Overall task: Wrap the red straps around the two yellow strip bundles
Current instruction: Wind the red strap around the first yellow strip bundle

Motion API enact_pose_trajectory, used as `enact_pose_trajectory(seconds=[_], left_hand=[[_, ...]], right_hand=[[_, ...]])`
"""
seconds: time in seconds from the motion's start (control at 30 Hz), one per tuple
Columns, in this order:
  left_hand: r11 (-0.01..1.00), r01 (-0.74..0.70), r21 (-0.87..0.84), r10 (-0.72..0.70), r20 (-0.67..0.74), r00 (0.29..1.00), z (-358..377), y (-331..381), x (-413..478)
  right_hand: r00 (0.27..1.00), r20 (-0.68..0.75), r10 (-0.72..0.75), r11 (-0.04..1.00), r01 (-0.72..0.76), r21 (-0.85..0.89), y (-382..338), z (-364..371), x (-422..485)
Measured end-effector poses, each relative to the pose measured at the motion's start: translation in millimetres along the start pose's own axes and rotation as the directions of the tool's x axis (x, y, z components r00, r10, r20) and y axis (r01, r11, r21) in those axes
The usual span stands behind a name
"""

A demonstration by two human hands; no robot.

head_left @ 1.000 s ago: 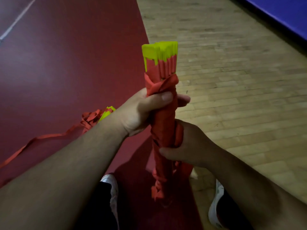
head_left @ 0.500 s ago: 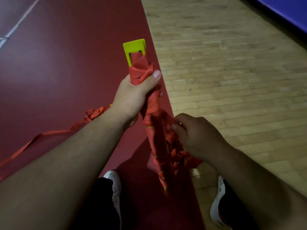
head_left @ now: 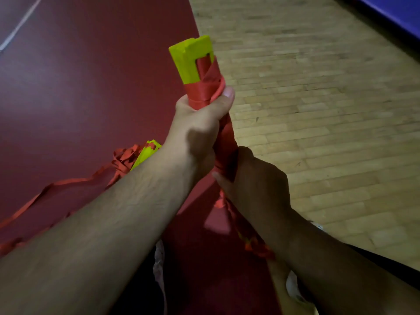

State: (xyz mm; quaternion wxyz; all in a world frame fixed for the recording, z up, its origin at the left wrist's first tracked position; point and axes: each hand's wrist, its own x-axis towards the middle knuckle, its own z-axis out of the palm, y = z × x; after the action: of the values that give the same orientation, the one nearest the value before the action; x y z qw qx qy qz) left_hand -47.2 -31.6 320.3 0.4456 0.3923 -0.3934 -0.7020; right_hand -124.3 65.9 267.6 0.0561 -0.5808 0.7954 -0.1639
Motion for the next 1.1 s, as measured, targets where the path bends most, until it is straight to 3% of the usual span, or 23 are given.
enact_pose_trajectory(seconds=[0.13, 0.23, 0.37, 0.43, 0.5, 0.67, 0.77, 0.83, 1.0, 1.1], left_hand=[[0.995, -0.014, 0.099, -0.017, 0.305, 0.952, -10, 11, -2], [0.971, -0.107, 0.213, -0.019, 0.518, 0.855, -32, 20, 6], [0.967, -0.153, 0.205, -0.038, 0.708, 0.706, -52, 19, 13], [0.957, -0.192, 0.218, -0.009, 0.682, 0.731, -51, 18, 10], [0.963, -0.170, 0.209, 0.014, 0.592, 0.806, -49, 16, 8], [0.979, -0.128, 0.157, 0.084, 0.257, 0.963, -46, 17, 11], [0.969, -0.180, 0.171, 0.158, 0.135, 0.978, -44, 16, 12], [0.972, -0.190, 0.142, 0.179, 0.085, 0.980, -42, 16, 12], [0.962, -0.176, 0.210, 0.180, -0.001, 0.984, -48, 15, 21], [0.950, -0.186, 0.250, 0.165, 0.101, 0.981, -55, 12, 27]], right_hand=[[1.000, 0.015, 0.003, 0.991, -0.005, 0.136, 8, -5, 6], [0.995, 0.082, -0.061, 0.977, 0.042, 0.210, 12, -12, 8], [0.964, 0.203, -0.171, 0.946, 0.104, 0.306, 13, -19, 7], [0.946, 0.255, -0.199, 0.937, 0.107, 0.333, 12, -20, 6], [0.939, 0.273, -0.211, 0.929, 0.106, 0.355, 10, -17, 4], [0.979, 0.145, -0.143, 0.945, 0.091, 0.314, 6, -15, 2], [0.977, 0.012, -0.212, 0.970, 0.208, 0.126, 8, -12, 0], [0.959, -0.083, -0.273, 0.950, 0.282, 0.137, 11, -9, -1], [0.965, -0.128, -0.228, 0.900, 0.259, 0.350, 16, -6, -2], [0.992, 0.019, -0.124, 0.820, 0.091, 0.565, 17, -13, -1]])
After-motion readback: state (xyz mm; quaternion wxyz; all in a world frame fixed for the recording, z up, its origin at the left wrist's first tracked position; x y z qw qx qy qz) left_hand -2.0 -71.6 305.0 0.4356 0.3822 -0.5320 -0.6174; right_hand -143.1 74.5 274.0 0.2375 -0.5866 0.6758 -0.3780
